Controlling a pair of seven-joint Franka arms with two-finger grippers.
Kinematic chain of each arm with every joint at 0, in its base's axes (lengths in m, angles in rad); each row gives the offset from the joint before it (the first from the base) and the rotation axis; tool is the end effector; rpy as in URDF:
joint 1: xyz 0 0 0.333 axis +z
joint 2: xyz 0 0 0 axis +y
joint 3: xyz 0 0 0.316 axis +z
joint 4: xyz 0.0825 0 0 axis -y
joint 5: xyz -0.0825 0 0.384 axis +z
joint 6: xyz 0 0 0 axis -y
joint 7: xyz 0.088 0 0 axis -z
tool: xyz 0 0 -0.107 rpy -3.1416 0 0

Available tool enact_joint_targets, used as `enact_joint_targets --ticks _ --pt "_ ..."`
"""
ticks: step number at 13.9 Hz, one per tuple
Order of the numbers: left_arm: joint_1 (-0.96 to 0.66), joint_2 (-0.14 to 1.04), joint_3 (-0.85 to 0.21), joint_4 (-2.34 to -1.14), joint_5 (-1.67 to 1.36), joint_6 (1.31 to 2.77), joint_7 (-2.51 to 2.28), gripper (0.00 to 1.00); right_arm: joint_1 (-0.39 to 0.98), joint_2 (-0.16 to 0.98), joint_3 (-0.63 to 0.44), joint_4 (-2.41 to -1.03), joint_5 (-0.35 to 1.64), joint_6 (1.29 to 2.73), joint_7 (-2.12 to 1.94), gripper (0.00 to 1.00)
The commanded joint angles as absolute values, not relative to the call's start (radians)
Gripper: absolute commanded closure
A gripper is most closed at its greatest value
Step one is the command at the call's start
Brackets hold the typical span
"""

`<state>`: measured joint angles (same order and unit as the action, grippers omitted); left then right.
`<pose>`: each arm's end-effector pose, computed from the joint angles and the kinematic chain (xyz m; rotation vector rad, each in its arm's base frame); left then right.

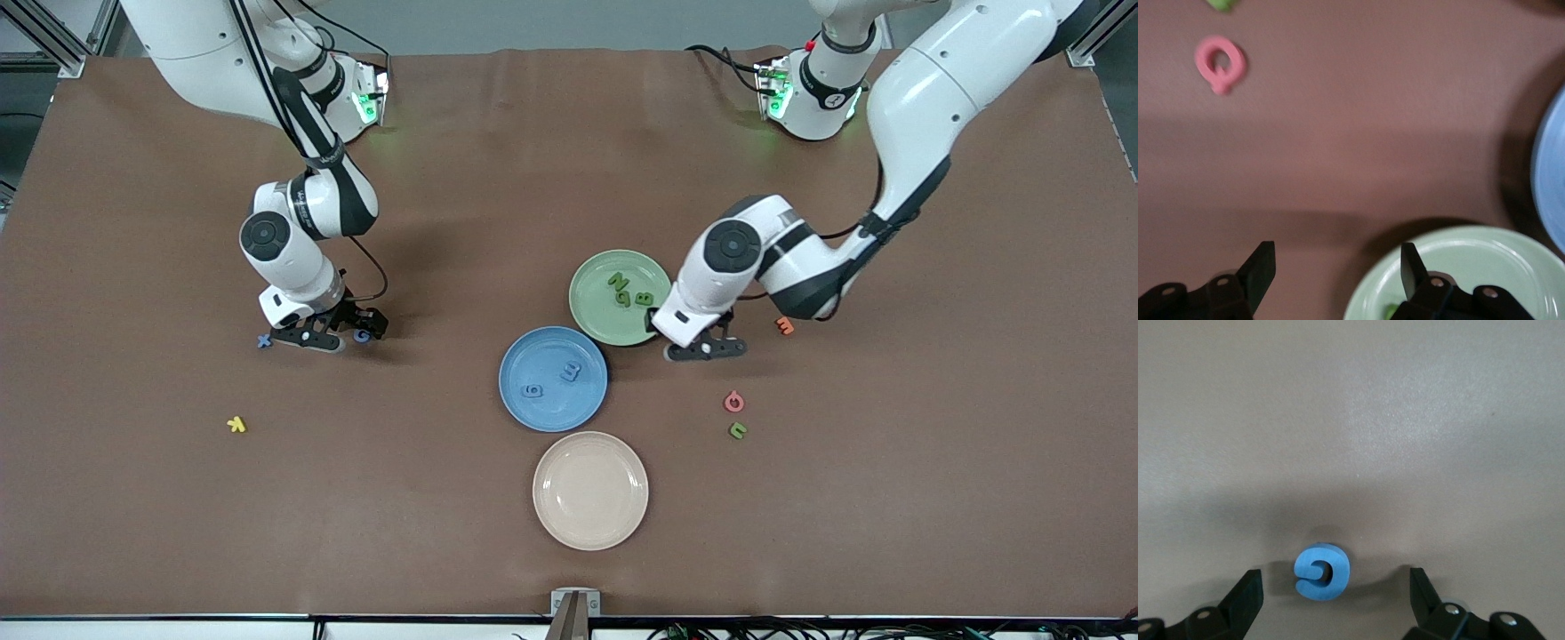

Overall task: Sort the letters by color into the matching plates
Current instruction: 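Grasp green U with the left gripper while the right gripper lifts G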

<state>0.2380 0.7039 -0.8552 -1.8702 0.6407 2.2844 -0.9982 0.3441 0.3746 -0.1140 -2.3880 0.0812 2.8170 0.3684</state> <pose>0.5437 -0.3237 0.2423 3.0966 0.1082 -0.0121 0.4933 0.1085 0.1700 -3.1192 0.3216 -0.0934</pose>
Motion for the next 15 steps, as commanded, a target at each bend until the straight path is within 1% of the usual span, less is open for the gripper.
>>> enact_joint_targets --ticks 1,6,8,10,12,14,15 --pt "0.224 0.698 -0.804 -1.800 0.663 2.273 -0.945 0.16 0.337 0.373 -0.109 -2.404 0.084 2.832 0.374 0.13" --pt "0.209 0.732 -0.716 -1.711 0.663 2.273 -0.836 0.16 0.347 0.385 -0.109 -2.401 0.083 2.830 0.374 0.35" --pt "0.209 0.755 -0.686 -1.684 0.663 2.273 -0.805 0.16 0.348 0.388 -0.109 -2.396 0.083 2.830 0.374 0.41" --pt "0.209 0.767 -0.678 -1.669 0.663 2.273 -0.790 0.16 0.350 0.396 -0.109 -2.387 0.083 2.830 0.374 0.45" --pt "0.203 0.781 -0.655 -1.643 0.661 2.273 -0.767 0.16 0.350 0.400 -0.109 -2.381 0.083 2.830 0.374 0.53" --pt "0.178 0.807 -0.632 -1.618 0.663 2.273 -0.765 0.16 0.350 0.399 -0.109 -2.379 0.086 2.830 0.380 0.73" --pt "0.169 0.811 -0.620 -1.608 0.661 2.273 -0.765 0.16 0.351 0.400 -0.109 -2.379 0.086 2.830 0.393 0.85"
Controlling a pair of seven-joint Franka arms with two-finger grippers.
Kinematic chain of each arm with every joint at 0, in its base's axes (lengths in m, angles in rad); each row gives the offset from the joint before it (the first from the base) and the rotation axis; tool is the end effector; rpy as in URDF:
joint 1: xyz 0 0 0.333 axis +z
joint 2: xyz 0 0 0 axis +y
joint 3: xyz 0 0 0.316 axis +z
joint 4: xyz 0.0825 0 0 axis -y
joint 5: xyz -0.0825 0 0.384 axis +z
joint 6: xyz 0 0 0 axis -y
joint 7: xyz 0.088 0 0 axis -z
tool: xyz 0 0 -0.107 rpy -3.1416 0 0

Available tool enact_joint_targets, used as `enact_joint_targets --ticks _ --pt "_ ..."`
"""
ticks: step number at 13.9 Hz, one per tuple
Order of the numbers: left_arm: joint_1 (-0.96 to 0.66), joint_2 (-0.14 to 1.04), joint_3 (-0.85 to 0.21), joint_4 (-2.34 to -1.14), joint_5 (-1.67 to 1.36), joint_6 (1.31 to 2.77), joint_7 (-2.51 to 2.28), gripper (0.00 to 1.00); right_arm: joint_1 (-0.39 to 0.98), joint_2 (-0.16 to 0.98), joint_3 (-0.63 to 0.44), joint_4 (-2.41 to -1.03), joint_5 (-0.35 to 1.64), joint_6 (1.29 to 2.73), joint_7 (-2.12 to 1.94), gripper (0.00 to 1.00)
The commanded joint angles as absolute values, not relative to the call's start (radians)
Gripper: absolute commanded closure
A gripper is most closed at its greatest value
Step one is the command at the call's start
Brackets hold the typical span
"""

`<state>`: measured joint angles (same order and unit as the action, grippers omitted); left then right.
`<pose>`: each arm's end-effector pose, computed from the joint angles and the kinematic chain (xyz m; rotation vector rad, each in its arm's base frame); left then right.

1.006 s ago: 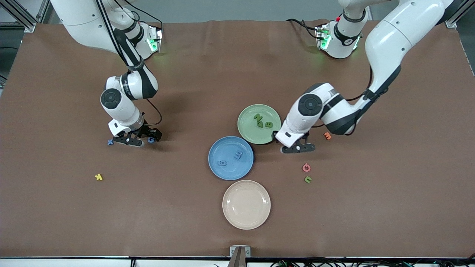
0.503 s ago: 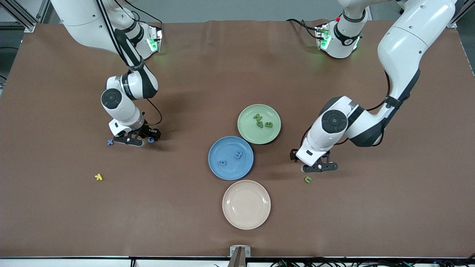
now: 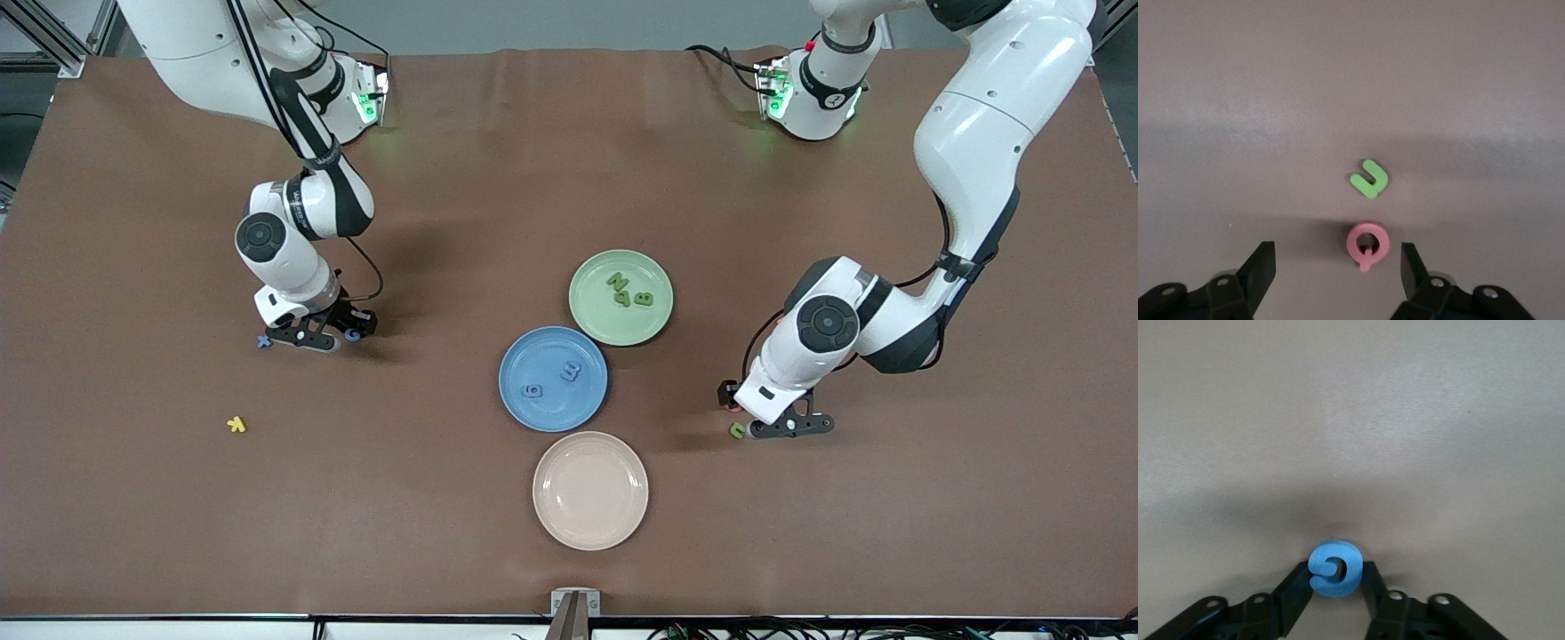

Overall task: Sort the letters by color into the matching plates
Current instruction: 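Grasp green U with the left gripper while the right gripper lifts G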

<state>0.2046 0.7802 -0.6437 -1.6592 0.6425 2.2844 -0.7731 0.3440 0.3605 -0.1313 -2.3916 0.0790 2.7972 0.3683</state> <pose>0.6451 -0.2266 0.2229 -3.1234 -0.0958 -0.1052 0.4940 0.0997 0.1745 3.1190 -0.3442 0.0826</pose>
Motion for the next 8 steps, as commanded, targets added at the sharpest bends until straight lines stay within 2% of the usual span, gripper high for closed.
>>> enact_joint_targets --ticks 1,3,5,8 --pt "0.155 0.816 -0.603 -1.600 0.660 2.273 -0.764 0.16 0.353 0.399 -0.109 -2.378 0.086 2.829 0.400 0.93" --pt "0.137 0.839 -0.588 -1.574 0.655 2.273 -0.759 0.16 0.373 0.399 -0.109 -2.369 0.086 2.827 0.405 1.00" --pt "0.135 0.864 -0.588 -1.546 0.652 2.273 -0.759 0.17 0.390 0.396 -0.107 -2.344 0.086 2.785 0.465 1.00" --pt "0.132 0.893 -0.588 -1.503 0.644 2.273 -0.759 0.17 0.492 0.391 -0.109 -2.174 0.086 2.501 0.669 1.00"
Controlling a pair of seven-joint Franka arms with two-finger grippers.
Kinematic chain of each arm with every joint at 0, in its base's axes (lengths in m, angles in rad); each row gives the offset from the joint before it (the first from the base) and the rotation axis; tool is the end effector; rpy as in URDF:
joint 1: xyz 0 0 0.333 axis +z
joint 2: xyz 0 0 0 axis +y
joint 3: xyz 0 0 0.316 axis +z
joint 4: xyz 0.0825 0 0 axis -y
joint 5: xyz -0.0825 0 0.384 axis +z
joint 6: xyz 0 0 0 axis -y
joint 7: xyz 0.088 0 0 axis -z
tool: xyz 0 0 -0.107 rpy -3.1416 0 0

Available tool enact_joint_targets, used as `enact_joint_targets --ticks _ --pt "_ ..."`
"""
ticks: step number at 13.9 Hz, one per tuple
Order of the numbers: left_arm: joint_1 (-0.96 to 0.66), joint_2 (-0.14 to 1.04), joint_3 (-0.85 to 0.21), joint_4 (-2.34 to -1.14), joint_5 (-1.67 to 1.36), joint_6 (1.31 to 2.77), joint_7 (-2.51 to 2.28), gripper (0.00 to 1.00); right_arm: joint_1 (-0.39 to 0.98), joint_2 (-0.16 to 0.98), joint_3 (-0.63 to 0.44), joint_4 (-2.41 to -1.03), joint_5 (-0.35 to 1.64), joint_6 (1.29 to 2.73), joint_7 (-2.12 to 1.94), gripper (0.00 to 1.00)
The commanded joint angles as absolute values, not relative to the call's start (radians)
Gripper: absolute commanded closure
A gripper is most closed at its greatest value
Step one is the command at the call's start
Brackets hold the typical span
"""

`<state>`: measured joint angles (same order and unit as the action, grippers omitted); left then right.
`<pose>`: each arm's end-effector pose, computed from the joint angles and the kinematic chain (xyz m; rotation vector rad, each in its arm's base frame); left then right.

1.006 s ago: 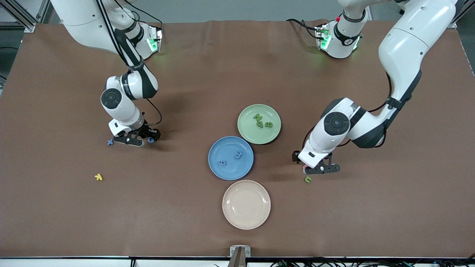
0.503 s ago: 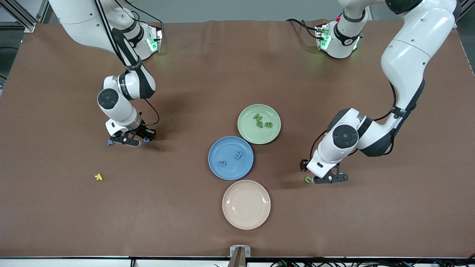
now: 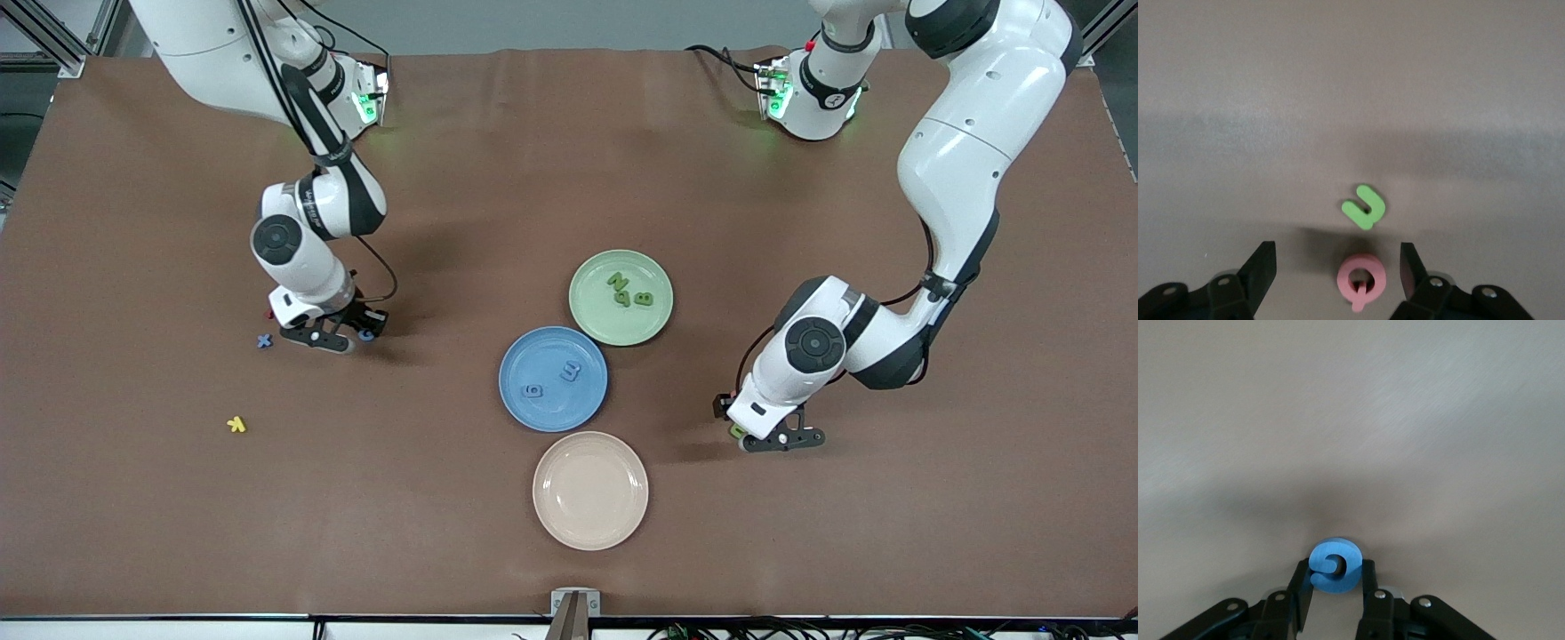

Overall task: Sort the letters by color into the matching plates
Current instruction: 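Grasp green U with the left gripper while the right gripper lifts G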

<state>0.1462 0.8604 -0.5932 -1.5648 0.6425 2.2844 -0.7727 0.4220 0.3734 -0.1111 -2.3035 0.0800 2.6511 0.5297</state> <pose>0.6621 -0.2314 0.1980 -3.1230 -0.1203 -0.1001 0.4996 0.1561 0.1829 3.0978 -0.4408 -0.0294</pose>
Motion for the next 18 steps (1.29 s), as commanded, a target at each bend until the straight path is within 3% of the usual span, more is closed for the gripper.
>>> enact_joint_targets --ticks 1,3,9,14,18 --pt "0.124 0.902 -0.588 -1.490 0.641 2.273 -0.759 0.17 0.533 0.393 -0.109 -2.096 0.084 2.397 0.755 1.00" --pt "0.107 0.920 -0.588 -1.457 0.637 2.275 -0.762 0.17 0.593 0.396 -0.109 -1.982 0.086 2.307 0.915 1.00" --pt "0.095 0.966 -0.588 -1.410 0.637 2.281 -0.765 0.21 0.736 0.491 -0.109 -1.778 0.092 2.306 1.300 1.00" --pt "0.100 0.976 -0.588 -1.411 0.638 2.283 -0.761 0.36 0.758 0.645 -0.107 -1.590 0.092 2.307 1.460 1.00" --pt "0.100 0.979 -0.586 -1.414 0.640 2.283 -0.761 0.44 0.758 0.692 -0.109 -1.552 0.089 2.316 1.515 1.00"
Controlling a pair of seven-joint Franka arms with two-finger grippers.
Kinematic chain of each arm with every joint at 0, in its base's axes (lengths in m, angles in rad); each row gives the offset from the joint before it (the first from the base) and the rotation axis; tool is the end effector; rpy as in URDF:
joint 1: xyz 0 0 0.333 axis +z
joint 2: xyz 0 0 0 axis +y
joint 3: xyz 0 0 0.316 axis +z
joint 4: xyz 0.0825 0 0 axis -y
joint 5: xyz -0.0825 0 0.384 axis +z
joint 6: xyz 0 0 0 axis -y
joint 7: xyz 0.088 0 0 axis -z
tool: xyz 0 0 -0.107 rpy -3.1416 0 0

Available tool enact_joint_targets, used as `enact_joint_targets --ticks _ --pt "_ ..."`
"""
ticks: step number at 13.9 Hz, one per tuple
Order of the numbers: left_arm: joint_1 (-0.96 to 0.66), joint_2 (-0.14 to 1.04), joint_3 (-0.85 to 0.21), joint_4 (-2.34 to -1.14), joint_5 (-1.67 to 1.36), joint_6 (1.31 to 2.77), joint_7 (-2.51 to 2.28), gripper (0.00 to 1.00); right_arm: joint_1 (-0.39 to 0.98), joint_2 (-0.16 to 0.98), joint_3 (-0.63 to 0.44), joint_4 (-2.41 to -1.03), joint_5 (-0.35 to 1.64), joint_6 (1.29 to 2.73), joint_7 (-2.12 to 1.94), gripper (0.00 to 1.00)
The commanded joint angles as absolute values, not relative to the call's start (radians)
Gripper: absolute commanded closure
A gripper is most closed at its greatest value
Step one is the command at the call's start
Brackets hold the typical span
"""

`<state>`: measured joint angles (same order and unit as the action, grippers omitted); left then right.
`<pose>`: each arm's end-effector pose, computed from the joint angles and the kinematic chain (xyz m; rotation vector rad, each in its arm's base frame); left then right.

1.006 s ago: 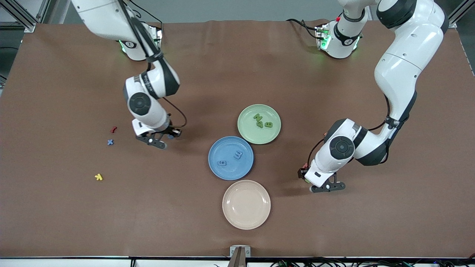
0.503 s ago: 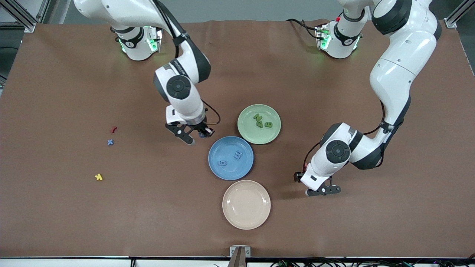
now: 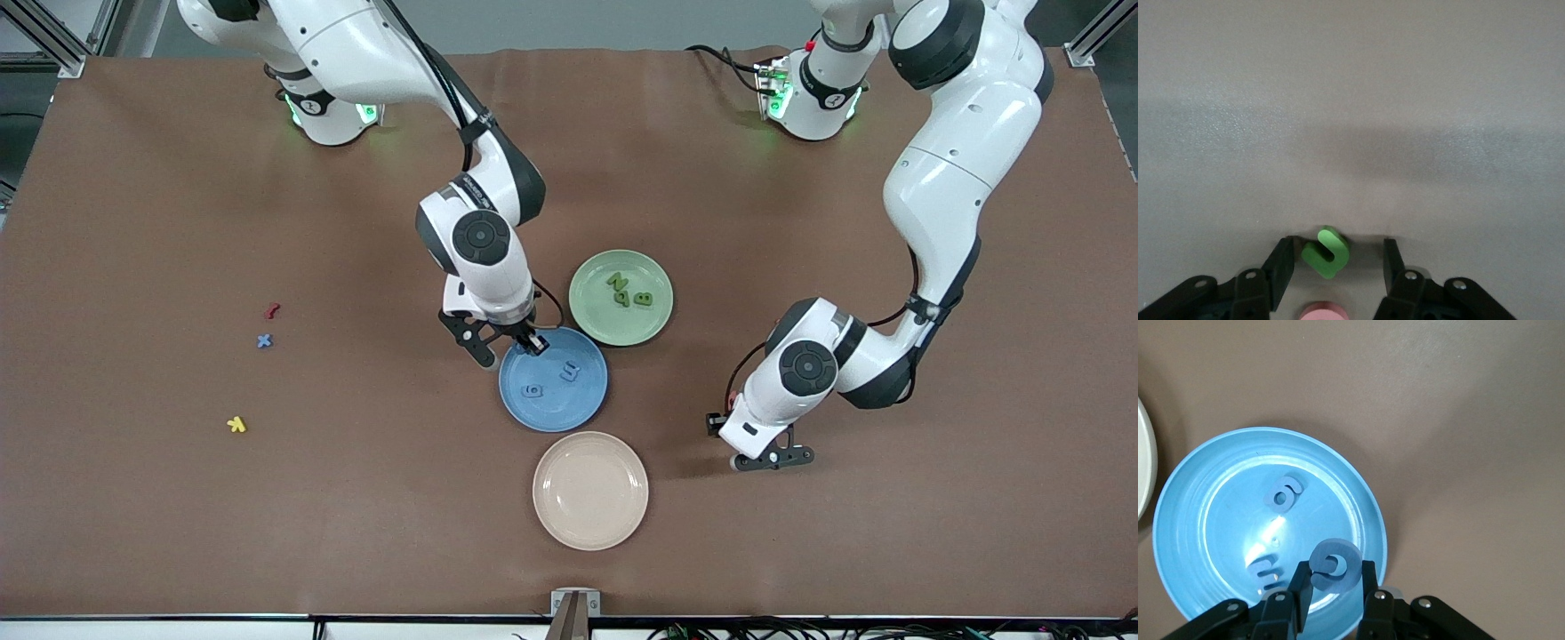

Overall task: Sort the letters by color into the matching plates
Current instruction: 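Drop G on the blue plate while the left gripper places U on green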

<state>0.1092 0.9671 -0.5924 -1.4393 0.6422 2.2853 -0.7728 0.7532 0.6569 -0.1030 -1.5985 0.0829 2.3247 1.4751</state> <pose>0.6817 -0.2452 0.1777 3.1085 0.1518 0.1021 0.5528 0.4350 0.2552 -2.7993 1.2768 -0.0544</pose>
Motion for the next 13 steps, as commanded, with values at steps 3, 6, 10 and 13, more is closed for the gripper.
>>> enact_joint_targets --ticks 3,6,10,13 --pt "0.097 0.979 -0.575 -1.416 0.641 2.284 -0.761 0.54 0.762 0.718 -0.107 -1.526 0.089 2.318 1.554 0.99" --pt "0.097 0.979 -0.575 -1.414 0.640 2.284 -0.765 0.66 0.781 0.724 -0.109 -1.526 0.089 2.319 1.560 0.98" --pt "0.100 0.971 -0.575 -1.414 0.637 2.284 -0.772 0.73 0.787 0.745 -0.109 -1.511 0.087 2.336 1.605 0.92" --pt "0.112 0.933 -0.583 -1.420 0.612 2.258 -0.770 0.73 0.785 0.746 -0.109 -1.509 0.087 2.336 1.603 0.89"
